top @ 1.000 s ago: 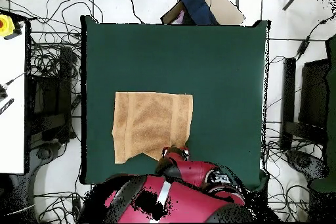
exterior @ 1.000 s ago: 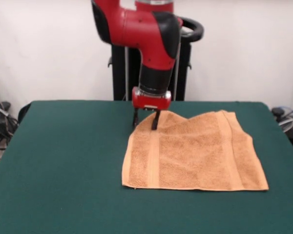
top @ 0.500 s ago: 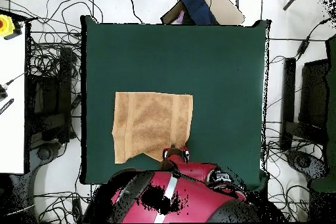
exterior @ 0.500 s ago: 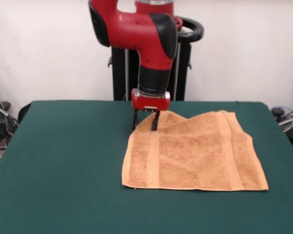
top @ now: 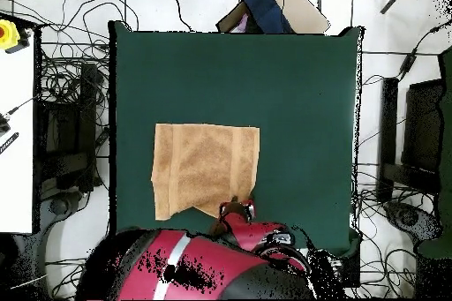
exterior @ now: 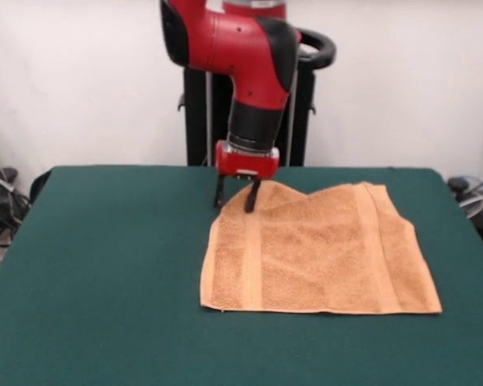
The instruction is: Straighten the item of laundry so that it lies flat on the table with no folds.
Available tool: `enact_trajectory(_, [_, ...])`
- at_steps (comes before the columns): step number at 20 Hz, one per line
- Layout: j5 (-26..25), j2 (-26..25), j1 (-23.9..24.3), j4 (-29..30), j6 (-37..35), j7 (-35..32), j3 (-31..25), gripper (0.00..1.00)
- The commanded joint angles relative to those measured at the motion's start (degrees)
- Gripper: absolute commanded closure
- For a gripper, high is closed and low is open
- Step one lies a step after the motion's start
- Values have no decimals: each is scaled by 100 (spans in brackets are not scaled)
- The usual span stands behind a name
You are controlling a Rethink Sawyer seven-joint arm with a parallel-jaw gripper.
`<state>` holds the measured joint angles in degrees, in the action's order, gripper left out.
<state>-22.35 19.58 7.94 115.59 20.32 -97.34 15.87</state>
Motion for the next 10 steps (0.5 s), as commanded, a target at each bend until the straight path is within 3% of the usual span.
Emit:
enact_trajectory(1, [-78,-316,-1,-638,3,-345,555,0])
enact_trajectory(10, [-191,-538,44,-1070,241,-149,1020,0])
